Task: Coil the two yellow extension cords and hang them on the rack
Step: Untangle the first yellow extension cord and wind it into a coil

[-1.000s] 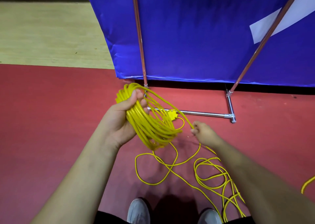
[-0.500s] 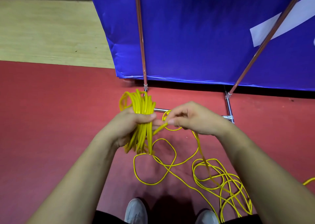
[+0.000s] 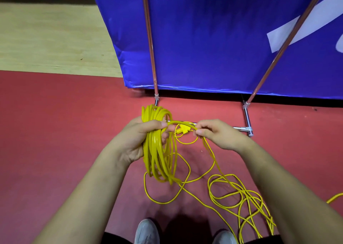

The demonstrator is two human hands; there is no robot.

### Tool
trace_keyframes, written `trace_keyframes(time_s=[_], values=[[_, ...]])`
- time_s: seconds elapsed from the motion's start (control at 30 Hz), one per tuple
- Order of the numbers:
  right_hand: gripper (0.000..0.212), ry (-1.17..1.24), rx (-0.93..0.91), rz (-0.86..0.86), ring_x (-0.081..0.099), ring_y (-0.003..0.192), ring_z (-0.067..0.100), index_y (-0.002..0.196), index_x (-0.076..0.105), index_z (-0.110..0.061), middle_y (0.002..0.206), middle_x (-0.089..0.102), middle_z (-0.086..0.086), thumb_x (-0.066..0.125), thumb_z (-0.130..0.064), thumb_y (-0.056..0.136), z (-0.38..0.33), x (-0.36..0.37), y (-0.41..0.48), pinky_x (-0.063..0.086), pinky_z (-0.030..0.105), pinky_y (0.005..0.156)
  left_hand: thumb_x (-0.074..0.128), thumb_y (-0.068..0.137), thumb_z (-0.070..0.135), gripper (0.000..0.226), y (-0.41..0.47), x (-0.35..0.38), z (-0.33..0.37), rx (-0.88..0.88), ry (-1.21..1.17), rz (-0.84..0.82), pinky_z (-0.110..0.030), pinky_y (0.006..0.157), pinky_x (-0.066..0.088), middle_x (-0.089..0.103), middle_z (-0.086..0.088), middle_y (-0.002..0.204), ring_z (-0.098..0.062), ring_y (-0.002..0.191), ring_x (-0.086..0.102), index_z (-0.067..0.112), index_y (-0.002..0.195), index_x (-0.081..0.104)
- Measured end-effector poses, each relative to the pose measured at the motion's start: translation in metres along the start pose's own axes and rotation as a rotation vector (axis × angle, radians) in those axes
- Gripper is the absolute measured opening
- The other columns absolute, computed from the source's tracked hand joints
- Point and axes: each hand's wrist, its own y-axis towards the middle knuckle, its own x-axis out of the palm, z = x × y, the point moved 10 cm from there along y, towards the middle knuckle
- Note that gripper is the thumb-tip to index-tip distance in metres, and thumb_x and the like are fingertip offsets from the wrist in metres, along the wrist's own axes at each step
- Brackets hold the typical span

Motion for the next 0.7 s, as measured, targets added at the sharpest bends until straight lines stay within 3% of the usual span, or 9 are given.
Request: trace_keyframes(time_s=[0.07, 0.1, 0.23, 0.37, 0.5, 0.6, 0.7], values=[[0.015, 0.148, 0.018, -0.024, 0.063, 0.083, 0.018, 0.09, 0.062, -0.01, 0.082, 0.067, 0.003, 0.051, -0.017, 0.098, 0.007, 0.004, -0.001, 0.048, 0.037, 0.083, 0.062, 0.074, -0.002, 0.013, -0.001, -0.008, 0.003, 0.011, -0.011, 0.029, -0.025, 0.046, 0.052, 0.07, -0.017, 0.078, -0.016, 0.05, 0.06, 0.005, 0.085, 0.059], [0.015, 0.263, 0.029, -0.01, 0.065, 0.081, 0.023, 0.091, 0.06, -0.008, 0.08, 0.065, 0.004, 0.05, -0.018, 0.097, 0.008, 0.005, -0.001, 0.049, 0.036, 0.08, 0.063, 0.073, -0.002, 0.015, -0.001, -0.011, 0.001, -0.012, 0.003, 0.03, -0.026, 0.048, 0.053, 0.071, -0.02, 0.082, -0.018, 0.052, 0.063, 0.003, 0.087, 0.06], [0.008, 0.57, 0.021, 0.191, 0.041, 0.05, 0.01, 0.094, 0.058, -0.009, 0.061, 0.049, 0.005, 0.052, -0.006, 0.097, -0.005, -0.016, 0.003, 0.032, 0.02, 0.05, 0.058, 0.077, -0.003, 0.017, -0.009, -0.002, -0.02, -0.178, 0.04, -0.089, -0.036, 0.058, 0.06, 0.069, -0.031, 0.093, -0.033, 0.072, 0.072, 0.001, 0.086, 0.072], [0.01, 0.48, -0.06, 0.209, 0.041, 0.051, 0.01, 0.091, 0.067, -0.008, 0.063, 0.057, 0.008, 0.058, -0.004, 0.093, -0.034, -0.026, 0.006, 0.031, 0.02, 0.049, 0.054, 0.078, 0.005, 0.023, -0.013, 0.012, -0.024, -0.203, -0.009, -0.141, -0.036, 0.057, 0.059, 0.07, -0.03, 0.092, -0.032, 0.072, 0.072, 0.002, 0.086, 0.076], [0.013, 0.321, -0.192, 0.162, 0.053, 0.065, 0.009, 0.087, 0.071, -0.013, 0.071, 0.064, 0.016, 0.063, -0.003, 0.089, -0.081, -0.015, 0.002, 0.043, 0.025, 0.061, 0.056, 0.077, 0.008, 0.022, -0.009, 0.018, -0.019, -0.158, -0.033, -0.112, -0.03, 0.054, 0.059, 0.072, -0.022, 0.082, -0.023, 0.059, 0.071, 0.005, 0.079, 0.077], [0.011, 0.317, -0.251, 0.147, 0.057, 0.07, 0.012, 0.088, 0.068, -0.012, 0.079, 0.066, 0.022, 0.063, -0.003, 0.089, -0.106, -0.01, -0.002, 0.047, 0.031, 0.067, 0.076, 0.07, 0.009, 0.01, -0.007, 0.016, -0.016, -0.11, -0.06, -0.124, -0.031, 0.052, 0.057, 0.069, -0.014, 0.07, -0.022, 0.054, 0.067, 0.005, 0.079, 0.073], [0.002, 0.37, -0.244, 0.099, 0.054, 0.065, 0.017, 0.089, 0.063, -0.013, 0.071, 0.061, 0.017, 0.064, -0.01, 0.089, -0.103, -0.002, -0.002, 0.043, 0.034, 0.059, 0.089, 0.057, 0.021, 0.035, -0.007, 0.015, -0.013, -0.056, -0.071, -0.2, -0.029, 0.05, 0.051, 0.055, -0.004, 0.062, -0.016, 0.05, 0.056, 0.008, 0.083, 0.069]])
